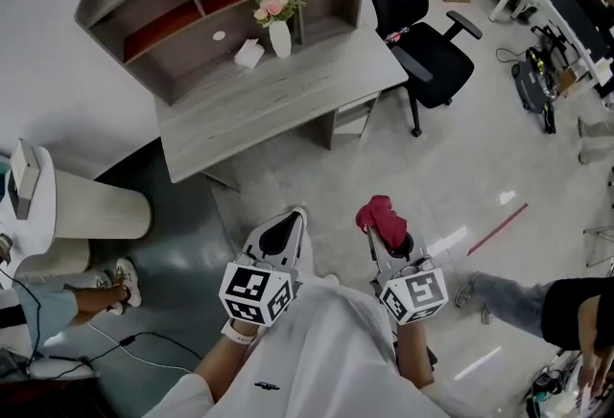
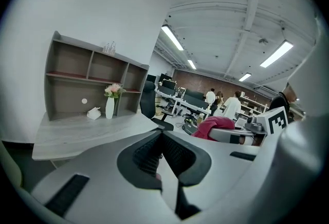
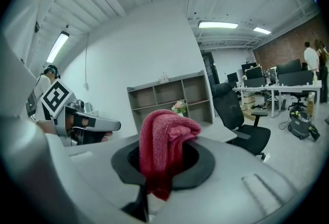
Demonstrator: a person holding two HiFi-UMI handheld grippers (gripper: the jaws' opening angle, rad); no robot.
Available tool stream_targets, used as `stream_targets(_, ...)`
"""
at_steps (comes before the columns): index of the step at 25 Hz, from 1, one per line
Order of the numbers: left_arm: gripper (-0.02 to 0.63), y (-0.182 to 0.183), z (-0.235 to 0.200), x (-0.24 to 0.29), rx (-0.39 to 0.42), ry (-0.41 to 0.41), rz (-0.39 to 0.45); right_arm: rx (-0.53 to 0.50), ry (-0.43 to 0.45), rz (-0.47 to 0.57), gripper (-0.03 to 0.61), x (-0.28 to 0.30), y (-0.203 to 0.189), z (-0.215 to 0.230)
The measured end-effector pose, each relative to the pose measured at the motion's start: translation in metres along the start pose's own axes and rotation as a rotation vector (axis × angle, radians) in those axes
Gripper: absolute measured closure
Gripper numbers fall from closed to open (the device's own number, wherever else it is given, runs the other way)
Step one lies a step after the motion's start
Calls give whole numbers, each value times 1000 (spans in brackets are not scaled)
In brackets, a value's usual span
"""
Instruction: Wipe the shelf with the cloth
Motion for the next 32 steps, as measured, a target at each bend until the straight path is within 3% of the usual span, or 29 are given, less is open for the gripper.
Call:
stream_targets(9,607,89,-75,76,5,-96,29,-18,-39,22,517,129,58,14)
stream_targets(14,607,118,-110,101,28,-153,35,-39,-44,70,517,190,88,11)
stream_targets(23,607,140,-157,130,-2,-172,36,-19,-66,28,517,242,83,7)
stream_targets(32,607,169,-177,187,-24,-147,22,-7,-32,29,517,303,106,52)
Point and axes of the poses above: the fingertips, and each gripper's own axes: x forward along the fingers, z to its right, y out of its top, the point moved 2 cm from there along -x, backward along the fingers, and after that the axes turned 3 degrees about y, right-handed, at the moved point
